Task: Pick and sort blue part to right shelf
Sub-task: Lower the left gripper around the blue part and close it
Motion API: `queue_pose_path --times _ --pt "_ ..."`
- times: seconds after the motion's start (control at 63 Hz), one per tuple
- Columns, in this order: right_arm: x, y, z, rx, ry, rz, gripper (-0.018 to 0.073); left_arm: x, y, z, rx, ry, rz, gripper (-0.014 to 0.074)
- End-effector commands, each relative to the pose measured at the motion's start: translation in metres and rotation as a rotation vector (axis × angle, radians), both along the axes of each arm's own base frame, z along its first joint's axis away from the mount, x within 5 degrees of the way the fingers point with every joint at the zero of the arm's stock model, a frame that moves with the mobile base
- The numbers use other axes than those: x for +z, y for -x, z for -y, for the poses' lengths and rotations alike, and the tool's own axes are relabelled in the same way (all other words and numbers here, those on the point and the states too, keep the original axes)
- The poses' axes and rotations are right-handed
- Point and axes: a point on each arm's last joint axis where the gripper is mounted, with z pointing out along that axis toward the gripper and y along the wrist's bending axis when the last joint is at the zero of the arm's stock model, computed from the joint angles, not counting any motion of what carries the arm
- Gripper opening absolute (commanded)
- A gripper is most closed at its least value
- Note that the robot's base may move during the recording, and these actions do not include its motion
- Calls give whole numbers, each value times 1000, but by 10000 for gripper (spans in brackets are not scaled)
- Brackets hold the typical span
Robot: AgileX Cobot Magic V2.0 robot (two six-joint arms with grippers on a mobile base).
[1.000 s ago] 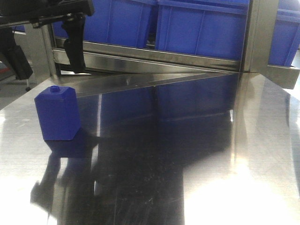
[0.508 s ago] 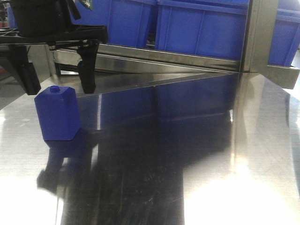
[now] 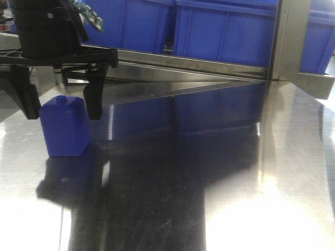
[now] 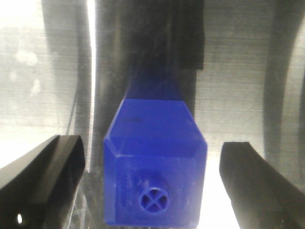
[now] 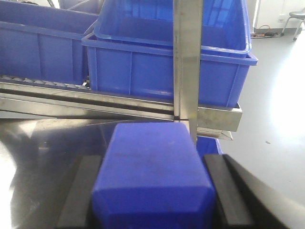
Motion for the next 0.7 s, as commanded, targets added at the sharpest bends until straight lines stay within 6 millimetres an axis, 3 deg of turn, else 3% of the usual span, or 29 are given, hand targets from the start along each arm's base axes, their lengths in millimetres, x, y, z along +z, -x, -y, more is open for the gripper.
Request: queue_pose_path --times 0.0,0.682 --pt "18 1 1 -13 6 119 281 19 1 -2 10 26 60 606" --pt "18 1 1 -13 6 119 281 17 0 0 12 37 58 584"
